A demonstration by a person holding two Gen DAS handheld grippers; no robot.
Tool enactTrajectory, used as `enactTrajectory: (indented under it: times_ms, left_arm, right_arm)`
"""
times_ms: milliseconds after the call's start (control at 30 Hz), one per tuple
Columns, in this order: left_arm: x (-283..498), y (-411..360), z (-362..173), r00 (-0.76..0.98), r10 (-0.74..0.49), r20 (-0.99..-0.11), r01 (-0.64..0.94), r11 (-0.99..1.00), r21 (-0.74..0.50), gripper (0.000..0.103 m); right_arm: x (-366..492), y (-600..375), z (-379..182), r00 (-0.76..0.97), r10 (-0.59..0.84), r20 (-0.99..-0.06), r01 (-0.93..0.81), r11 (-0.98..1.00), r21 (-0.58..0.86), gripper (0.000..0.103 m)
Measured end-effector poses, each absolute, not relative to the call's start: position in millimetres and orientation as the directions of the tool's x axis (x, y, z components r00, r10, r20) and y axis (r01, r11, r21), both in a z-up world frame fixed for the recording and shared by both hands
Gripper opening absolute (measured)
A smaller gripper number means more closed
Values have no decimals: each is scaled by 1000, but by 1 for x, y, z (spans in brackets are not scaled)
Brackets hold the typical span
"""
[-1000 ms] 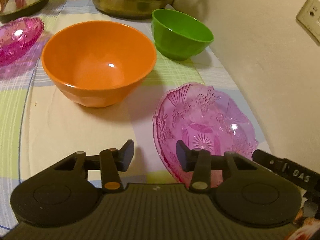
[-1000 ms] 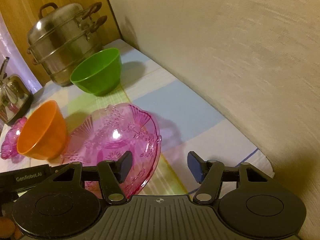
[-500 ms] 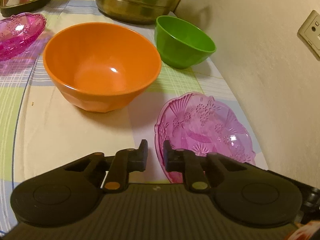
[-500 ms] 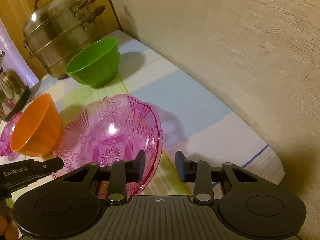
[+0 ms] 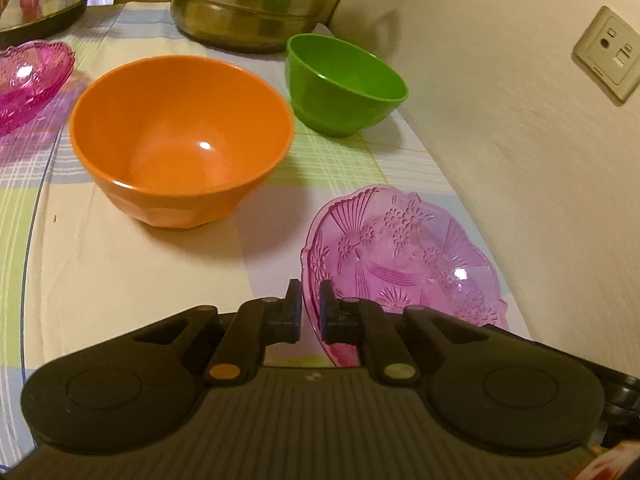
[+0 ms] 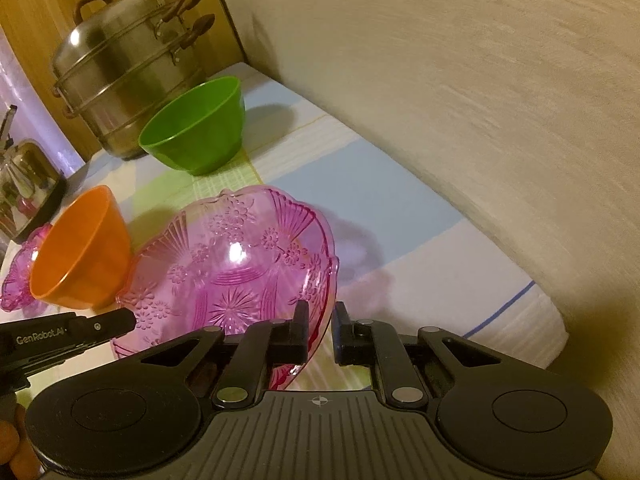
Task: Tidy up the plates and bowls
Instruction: 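Lift and carry both pink plates toward the plate stack beside the kettle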
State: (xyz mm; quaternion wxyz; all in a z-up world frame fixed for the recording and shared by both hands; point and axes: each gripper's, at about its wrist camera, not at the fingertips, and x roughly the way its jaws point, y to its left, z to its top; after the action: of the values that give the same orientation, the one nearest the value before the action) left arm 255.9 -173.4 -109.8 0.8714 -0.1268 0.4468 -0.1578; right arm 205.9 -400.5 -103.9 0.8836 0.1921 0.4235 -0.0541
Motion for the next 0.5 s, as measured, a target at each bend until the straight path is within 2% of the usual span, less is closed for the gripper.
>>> enactTrajectory:
  times_ms: [500]
  left_arm:
    - [240,-177,-49,602,-420,-679,209,903,-374,7]
  right_arm:
    - [174,-407,-42,711,42,-702,261,912,318,11]
